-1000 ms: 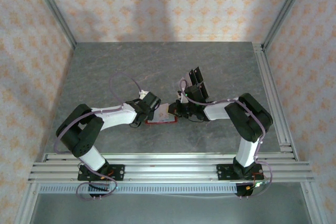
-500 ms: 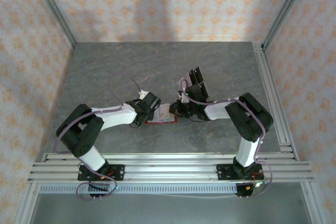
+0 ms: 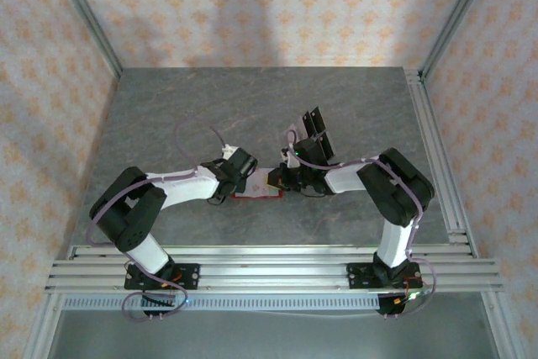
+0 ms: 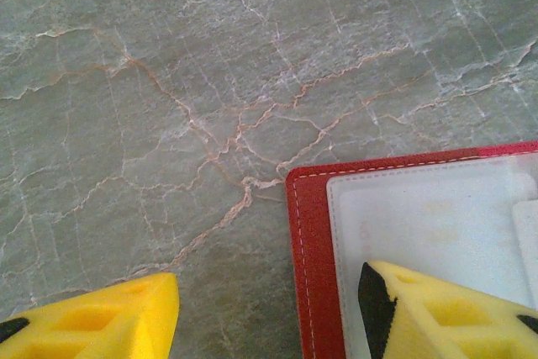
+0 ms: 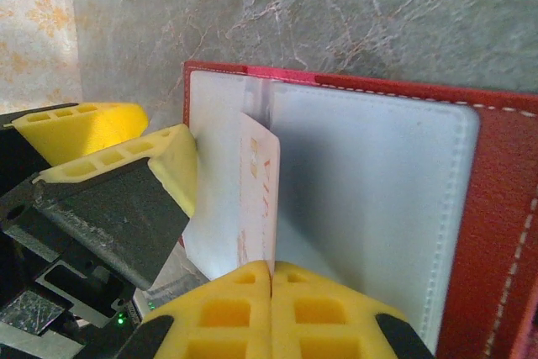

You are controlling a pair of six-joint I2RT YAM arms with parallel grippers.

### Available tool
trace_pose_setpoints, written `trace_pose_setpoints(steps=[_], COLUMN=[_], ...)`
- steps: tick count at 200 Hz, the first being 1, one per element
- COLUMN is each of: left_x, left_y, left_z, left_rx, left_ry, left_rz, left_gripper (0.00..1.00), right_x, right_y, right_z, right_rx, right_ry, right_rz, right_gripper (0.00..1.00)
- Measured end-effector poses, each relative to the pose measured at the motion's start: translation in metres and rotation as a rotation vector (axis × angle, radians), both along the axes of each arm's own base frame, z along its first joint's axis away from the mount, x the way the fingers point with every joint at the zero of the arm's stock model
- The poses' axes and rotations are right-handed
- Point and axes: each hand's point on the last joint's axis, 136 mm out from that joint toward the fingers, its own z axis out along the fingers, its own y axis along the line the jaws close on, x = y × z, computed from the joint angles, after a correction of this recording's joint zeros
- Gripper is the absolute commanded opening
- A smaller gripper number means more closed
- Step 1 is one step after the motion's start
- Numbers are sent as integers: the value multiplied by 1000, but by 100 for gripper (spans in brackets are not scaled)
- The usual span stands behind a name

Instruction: Put the credit cards into the card holder

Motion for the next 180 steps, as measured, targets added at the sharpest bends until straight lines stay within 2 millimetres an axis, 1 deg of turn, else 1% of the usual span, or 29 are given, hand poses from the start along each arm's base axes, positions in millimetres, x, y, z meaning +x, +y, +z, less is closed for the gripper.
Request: trace_pose_setpoints(steps=[60, 115, 180], left_x=[0, -1, -1], left_y=[0, 1, 1], left_z=[0, -1, -1], left_rx=[8, 8, 6], left_ry=[-6, -10, -14], left_rz=[2, 1, 2], left_gripper=[60, 60, 60], right_x=[3, 13, 15], right_y=[1, -3, -2], right_z=[-2, -2, -4], right_rx=[-5, -8, -3], right_ry=[-2, -19, -14], right_rz=[-5, -41, -52], right_gripper=[0, 0, 0])
